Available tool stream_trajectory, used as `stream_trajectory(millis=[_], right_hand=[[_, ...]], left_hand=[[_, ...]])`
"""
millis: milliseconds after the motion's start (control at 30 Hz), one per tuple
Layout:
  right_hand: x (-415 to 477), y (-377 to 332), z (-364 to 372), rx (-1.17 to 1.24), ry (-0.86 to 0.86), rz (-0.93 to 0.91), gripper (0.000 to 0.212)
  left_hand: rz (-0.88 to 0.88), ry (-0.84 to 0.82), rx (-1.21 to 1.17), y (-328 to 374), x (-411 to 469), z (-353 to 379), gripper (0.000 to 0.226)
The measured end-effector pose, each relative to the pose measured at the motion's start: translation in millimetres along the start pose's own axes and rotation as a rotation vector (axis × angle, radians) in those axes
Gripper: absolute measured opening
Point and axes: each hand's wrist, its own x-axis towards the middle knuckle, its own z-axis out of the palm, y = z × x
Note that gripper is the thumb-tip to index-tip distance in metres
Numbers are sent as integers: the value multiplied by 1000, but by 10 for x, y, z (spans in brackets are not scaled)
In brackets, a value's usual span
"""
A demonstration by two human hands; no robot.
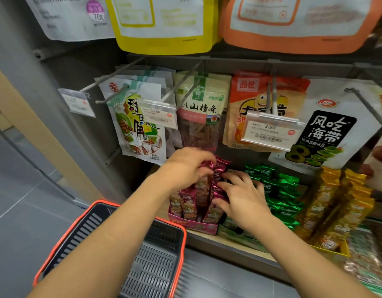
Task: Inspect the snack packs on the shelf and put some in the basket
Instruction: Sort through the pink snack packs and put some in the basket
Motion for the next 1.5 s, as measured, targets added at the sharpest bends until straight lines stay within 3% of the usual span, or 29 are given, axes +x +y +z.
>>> stream_trajectory(millis=[100,200,333,433,500,567,633,800,967,1300,1400,1500], right_hand=[[1,1,-6,9,-39,12,66],[-30,-20,-63,71,-102,43,91],[-173,-165,-271,246,15,-43,103],[-397,-307,-555,800,-173,-86,100],[-607,-393,-678,1312,-315,-81,74],[-817,-456,-734,1562,-315,-54,45],[-1020,-512,-794,1578,-247,-43,36],[-1342,-528,-979,1287,-33,-88,35],[-1535,-599,-1107,1131,77,-135,40],[-1516,-736,-953,1148,56,-143,42],[-1426,-779,-795,1141,32,-141,42],[-1295,-838,-563,1108,-46,-140,43]], left_hand=[[134,189,-57,158,-193,-219,29],[261,383,-11,263,-524,-420,26],[123,676,-135,228,-1086,-670,22],[-188,841,-531,212,-1491,-789,15],[-342,863,-764,228,-1743,-783,12],[-443,855,-907,294,-1979,-749,13],[-516,817,-1071,379,-2154,-708,19],[-656,741,-1159,491,-2369,-696,11],[-746,704,-1228,517,-2441,-782,18],[-674,510,-1243,225,-2631,-738,15],[-524,325,-1210,-20,-2805,-619,22],[-388,63,-1055,-265,-2973,-455,43]])
